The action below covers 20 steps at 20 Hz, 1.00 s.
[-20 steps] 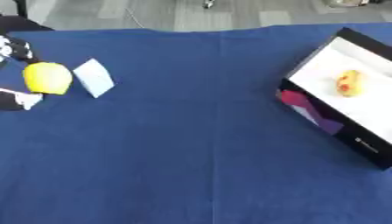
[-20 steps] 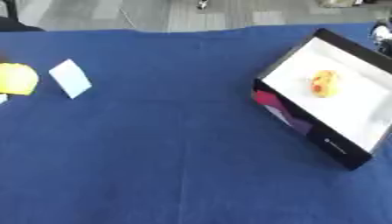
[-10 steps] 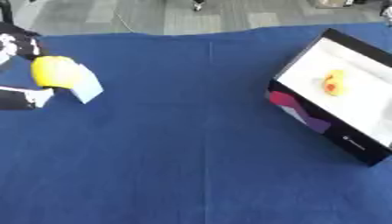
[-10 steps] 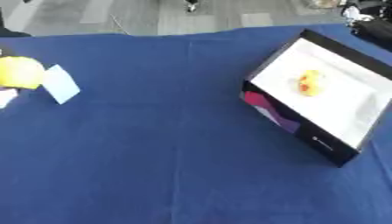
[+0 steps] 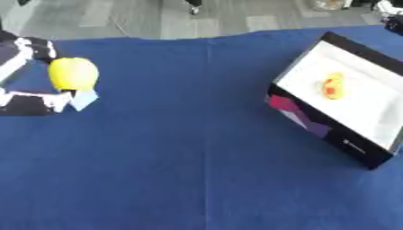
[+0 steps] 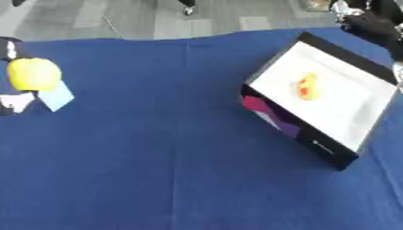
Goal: Pick up the objects with one hand, pass them to the other hand, and then place them into the box on the other side of the table.
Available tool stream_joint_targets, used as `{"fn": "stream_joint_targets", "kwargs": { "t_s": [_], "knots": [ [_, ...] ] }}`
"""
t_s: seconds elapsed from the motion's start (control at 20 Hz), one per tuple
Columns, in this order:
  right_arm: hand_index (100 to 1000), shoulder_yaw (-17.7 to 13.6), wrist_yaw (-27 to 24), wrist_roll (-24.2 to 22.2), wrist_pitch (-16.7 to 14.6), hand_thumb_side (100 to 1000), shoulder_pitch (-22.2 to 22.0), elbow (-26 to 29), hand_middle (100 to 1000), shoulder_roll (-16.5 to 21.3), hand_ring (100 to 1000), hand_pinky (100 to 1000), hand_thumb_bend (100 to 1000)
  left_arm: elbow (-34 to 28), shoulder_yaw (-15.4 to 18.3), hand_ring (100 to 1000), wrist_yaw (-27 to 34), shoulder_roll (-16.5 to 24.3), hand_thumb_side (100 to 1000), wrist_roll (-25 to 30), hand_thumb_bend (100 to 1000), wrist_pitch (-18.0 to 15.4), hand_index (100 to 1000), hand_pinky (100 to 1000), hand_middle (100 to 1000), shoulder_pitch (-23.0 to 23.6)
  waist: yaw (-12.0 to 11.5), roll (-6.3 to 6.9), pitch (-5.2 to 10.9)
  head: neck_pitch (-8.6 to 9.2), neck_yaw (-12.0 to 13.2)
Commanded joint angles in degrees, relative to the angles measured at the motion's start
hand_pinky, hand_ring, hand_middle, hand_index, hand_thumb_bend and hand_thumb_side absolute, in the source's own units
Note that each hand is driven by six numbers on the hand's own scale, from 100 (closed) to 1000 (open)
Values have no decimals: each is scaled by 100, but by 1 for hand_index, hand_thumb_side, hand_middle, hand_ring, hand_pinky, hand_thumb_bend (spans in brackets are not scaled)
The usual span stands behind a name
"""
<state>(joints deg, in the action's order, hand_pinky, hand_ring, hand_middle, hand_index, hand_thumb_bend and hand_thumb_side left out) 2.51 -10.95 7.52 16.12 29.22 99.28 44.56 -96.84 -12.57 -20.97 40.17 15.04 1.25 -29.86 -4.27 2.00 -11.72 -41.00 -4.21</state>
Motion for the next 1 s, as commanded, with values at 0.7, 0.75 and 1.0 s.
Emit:
{"fn": "stream_joint_targets", "kwargs": {
  "t_s": [0.7,0.75,1.0],
  "knots": [
    [866,704,527,-851,-58,367,742,416,847,-275,799,887,100,412,-36,634,-232,-1287,126,-666,100,-204,583,764,591,-398,-16,-120,162,52,-301],
    [867,743,576,-911,-62,370,780,420,848,-308,800,887,100,443,-61,632,-227,-1323,134,-703,100,-224,583,763,590,-394,-17,-123,163,51,-314],
    [871,957,791,-1236,-61,383,971,423,854,-480,805,889,100,556,-186,629,-188,-1519,166,-931,100,-331,584,762,588,-381,-30,-145,162,39,-397]
  ]
}}
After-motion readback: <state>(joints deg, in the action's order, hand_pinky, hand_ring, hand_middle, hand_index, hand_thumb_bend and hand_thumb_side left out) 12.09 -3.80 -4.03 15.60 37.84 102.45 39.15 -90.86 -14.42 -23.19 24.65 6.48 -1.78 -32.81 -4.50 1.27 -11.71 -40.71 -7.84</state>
